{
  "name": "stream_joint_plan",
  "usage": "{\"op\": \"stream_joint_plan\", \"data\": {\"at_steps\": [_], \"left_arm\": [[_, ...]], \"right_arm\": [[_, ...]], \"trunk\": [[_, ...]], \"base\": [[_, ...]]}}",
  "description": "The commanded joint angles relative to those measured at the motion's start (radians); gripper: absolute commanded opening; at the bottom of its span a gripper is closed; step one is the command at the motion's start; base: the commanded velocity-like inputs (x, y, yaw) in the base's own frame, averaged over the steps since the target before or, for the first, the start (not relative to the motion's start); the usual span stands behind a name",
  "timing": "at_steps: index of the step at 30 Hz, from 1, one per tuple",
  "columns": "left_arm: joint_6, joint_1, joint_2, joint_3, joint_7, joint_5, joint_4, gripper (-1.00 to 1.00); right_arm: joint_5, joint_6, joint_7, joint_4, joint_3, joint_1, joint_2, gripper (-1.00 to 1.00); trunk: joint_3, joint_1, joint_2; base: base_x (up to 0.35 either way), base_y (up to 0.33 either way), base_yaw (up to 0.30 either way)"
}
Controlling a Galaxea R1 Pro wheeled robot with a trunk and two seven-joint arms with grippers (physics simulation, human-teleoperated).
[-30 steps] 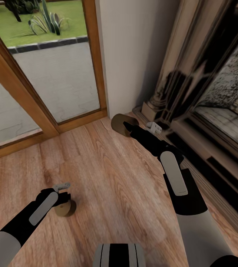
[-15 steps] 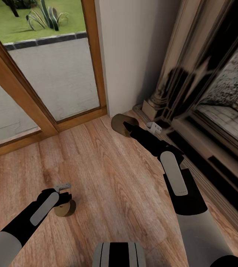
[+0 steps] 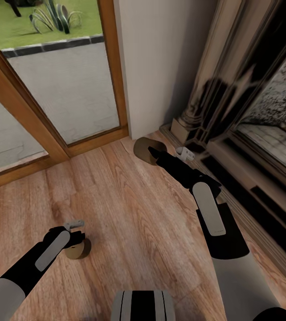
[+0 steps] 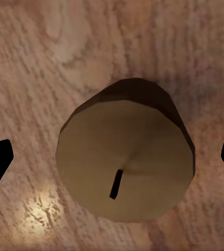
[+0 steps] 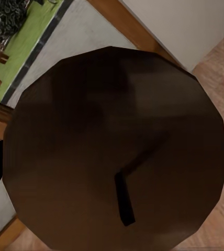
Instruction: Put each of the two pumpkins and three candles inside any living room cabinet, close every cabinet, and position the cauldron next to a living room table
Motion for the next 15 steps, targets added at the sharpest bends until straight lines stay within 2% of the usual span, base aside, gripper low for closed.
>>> {"op": "stream_joint_plan", "data": {"at_steps": [1, 6, 12, 15], "left_arm": [[-0.001, -0.001, 0.001, -0.004, 0.011, 0.01, -0.001, 1.0], [-0.001, -0.001, 0.001, -0.004, 0.01, 0.01, -0.001, 1.0], [-0.001, -0.001, 0.0, -0.005, 0.01, 0.011, -0.001, 1.0], [-0.001, -0.001, -0.001, -0.006, 0.01, 0.011, -0.001, 1.0]], "right_arm": [[-0.011, 0.001, -0.007, -0.001, 0.0, 0.002, 0.0, -1.0], [-0.011, 0.001, 0.026, -0.001, -0.001, 0.005, -0.02, -1.0], [-0.011, 0.001, 0.031, -0.001, -0.001, 0.006, -0.026, -1.0], [-0.011, 0.001, 0.032, -0.001, -0.001, 0.007, -0.031, -1.0]], "trunk": [[-0.005, 0.0, -0.001], [-0.008, 0.001, -0.001], [-0.008, 0.001, -0.001], [-0.02, 0.002, -0.001]], "base": [[0.0, 0.0, 0.0], [0.0, 0.0, 0.0], [0.0, 0.0, 0.0], [0.0, 0.0, 0.0]]}}
